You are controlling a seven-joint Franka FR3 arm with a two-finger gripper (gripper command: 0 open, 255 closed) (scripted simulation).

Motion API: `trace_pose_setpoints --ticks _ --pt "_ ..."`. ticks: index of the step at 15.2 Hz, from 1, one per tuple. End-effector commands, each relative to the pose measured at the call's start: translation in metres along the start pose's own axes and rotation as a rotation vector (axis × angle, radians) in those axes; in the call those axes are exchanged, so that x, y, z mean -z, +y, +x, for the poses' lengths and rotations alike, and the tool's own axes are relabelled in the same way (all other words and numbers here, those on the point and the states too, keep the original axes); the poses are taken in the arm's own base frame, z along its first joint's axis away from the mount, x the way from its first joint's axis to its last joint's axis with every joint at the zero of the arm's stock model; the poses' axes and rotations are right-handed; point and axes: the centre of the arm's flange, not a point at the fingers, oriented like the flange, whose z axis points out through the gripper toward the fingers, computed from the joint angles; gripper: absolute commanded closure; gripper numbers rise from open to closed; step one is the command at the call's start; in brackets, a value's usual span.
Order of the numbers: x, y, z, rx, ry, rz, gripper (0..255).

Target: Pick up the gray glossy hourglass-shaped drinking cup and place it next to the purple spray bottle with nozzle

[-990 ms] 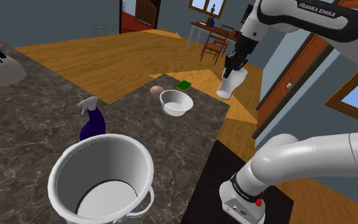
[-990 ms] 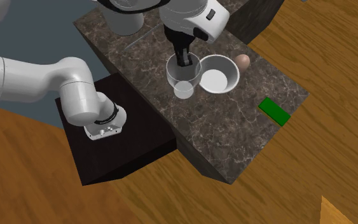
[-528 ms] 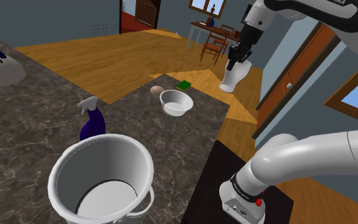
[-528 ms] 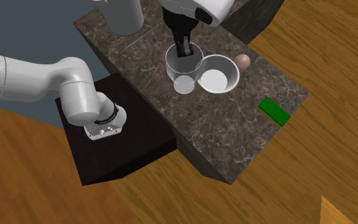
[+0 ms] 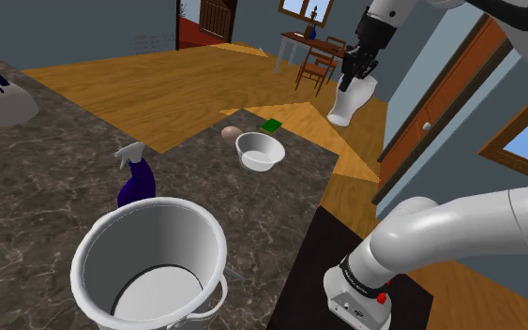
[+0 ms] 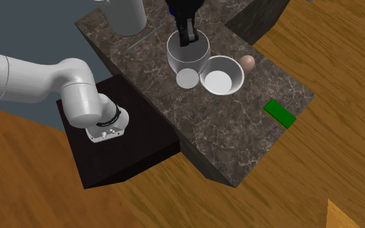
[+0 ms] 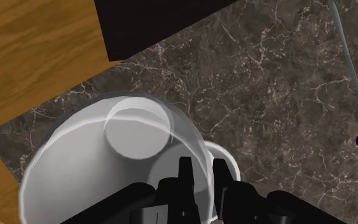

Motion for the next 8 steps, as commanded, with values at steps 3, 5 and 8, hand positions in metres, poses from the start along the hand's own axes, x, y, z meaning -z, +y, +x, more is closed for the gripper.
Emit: trace_pose_setpoints --ticks 3,5,8 --pt "-0.002 -0.045 0.012 0.0 0.0 0.0 255" --pt "-0.004 -0.07 0.018 0.0 0.0 0.0 255" --pt "-0.008 -0.109 0.028 0.0 0.0 0.0 255"
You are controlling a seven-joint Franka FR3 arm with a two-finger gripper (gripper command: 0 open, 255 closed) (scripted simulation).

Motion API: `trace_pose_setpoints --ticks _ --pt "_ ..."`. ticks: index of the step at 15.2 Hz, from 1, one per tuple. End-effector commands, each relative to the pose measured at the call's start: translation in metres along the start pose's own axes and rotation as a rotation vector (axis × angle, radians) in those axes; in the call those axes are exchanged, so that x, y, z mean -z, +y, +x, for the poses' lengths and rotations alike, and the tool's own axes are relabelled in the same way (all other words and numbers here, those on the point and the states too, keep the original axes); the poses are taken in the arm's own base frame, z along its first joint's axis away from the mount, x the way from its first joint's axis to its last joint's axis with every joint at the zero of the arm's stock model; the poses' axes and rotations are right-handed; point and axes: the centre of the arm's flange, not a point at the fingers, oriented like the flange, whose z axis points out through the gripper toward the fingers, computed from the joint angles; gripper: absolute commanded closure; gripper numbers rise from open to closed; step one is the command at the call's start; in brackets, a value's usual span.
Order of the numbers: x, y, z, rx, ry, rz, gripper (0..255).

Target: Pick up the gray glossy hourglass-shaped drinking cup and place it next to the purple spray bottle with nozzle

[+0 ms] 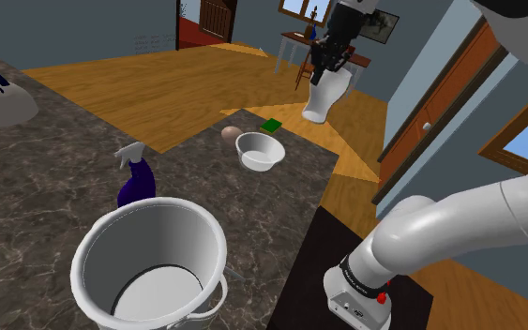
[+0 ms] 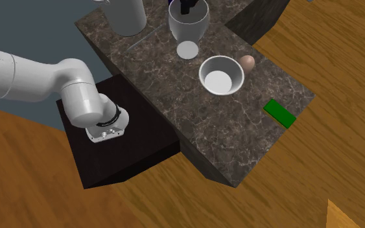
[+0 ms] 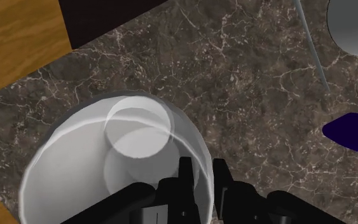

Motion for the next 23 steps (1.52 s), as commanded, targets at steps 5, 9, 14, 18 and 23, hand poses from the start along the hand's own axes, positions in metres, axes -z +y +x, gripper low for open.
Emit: trace_pose_setpoints --ticks 5,9,14,18,23 --pt "-0.01 -0.077 0.019 -0.001 0.001 0.001 255" --pt "-0.015 -0.128 0.031 -0.001 0.001 0.001 255" --pt "-0.022 -0.192 0.047 -0.001 0.001 0.001 255" --pt "-0.026 -0.243 0.06 -0.001 0.001 0.001 255" --pt "-0.033 -0.307 0.076 -0.001 0.001 0.001 255"
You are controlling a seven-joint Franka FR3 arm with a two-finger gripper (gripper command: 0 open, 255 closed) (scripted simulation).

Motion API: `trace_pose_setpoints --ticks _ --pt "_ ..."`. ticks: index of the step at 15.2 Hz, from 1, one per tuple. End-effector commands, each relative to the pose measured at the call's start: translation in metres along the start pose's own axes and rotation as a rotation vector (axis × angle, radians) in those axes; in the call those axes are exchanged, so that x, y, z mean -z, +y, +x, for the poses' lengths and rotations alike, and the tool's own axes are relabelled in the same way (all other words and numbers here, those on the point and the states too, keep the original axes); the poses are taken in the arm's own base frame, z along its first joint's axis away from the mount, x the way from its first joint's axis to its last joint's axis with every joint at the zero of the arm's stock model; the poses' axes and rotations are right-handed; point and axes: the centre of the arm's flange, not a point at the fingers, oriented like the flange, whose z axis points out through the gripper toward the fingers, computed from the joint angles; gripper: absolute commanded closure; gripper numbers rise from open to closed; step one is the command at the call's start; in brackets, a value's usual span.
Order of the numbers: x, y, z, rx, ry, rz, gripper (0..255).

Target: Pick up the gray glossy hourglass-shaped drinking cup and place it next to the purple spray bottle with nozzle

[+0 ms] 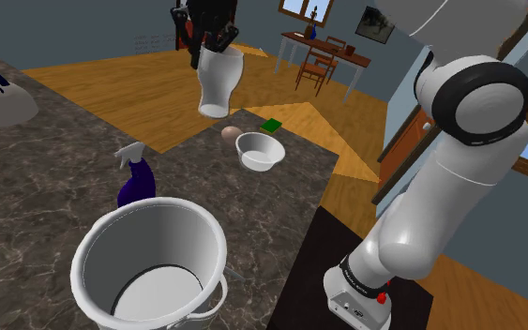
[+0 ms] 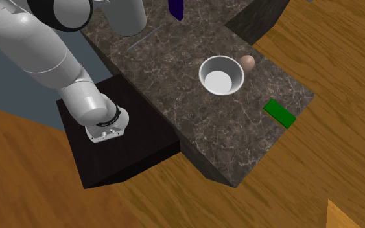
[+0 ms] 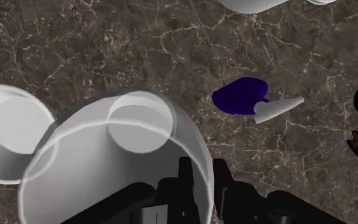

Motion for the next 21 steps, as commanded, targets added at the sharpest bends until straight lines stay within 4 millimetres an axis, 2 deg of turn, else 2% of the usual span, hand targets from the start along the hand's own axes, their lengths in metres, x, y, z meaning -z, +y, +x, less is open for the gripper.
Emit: trace_pose_setpoints --ticks 1,21 --pt "-0.001 -0.019 0.005 -0.002 0.0 0.001 255" --pt "-0.107 -0.009 0.004 -0.002 0.0 0.001 255"
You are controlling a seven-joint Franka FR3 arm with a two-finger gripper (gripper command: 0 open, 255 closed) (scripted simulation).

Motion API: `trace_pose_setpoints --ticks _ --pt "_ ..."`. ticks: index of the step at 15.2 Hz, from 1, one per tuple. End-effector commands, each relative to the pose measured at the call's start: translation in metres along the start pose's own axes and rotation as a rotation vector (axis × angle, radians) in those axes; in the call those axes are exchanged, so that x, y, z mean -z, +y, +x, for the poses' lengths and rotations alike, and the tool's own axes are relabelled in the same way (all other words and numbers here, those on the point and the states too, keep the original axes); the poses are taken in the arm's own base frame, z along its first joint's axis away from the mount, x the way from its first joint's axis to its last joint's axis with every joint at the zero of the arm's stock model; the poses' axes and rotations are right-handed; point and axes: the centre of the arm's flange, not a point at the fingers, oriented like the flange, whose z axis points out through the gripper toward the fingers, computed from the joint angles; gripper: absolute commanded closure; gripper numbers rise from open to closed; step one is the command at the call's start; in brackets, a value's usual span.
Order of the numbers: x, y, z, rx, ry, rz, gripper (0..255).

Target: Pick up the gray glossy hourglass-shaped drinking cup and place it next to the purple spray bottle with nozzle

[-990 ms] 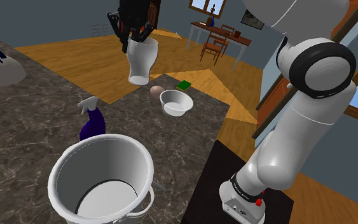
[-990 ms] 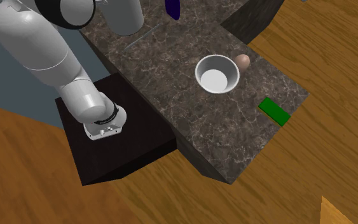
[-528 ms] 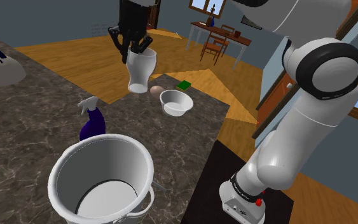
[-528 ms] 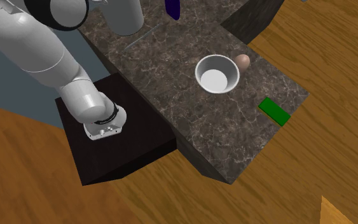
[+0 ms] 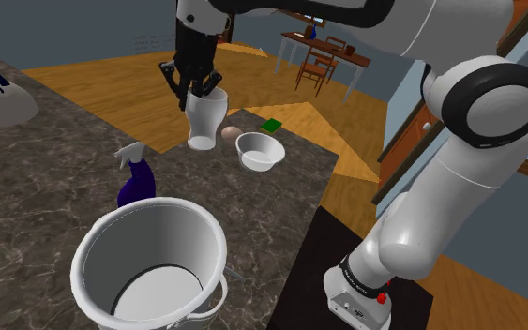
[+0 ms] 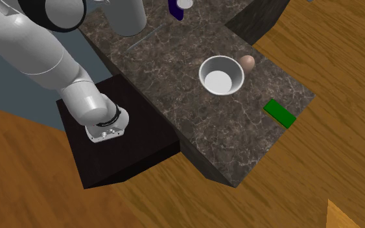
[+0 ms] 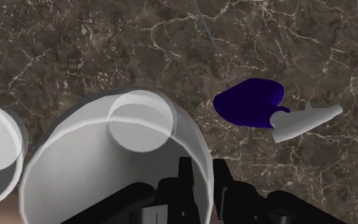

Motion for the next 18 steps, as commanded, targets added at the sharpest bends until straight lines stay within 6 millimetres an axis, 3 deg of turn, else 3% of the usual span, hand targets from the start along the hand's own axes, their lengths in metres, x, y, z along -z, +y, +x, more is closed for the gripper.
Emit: trace_pose_setpoints --ticks 1,18 --pt "-0.011 0.002 -0.001 0.0 0.001 0.001 255" --pt "-0.1 0.01 -0.001 0.0 0.001 0.001 255"
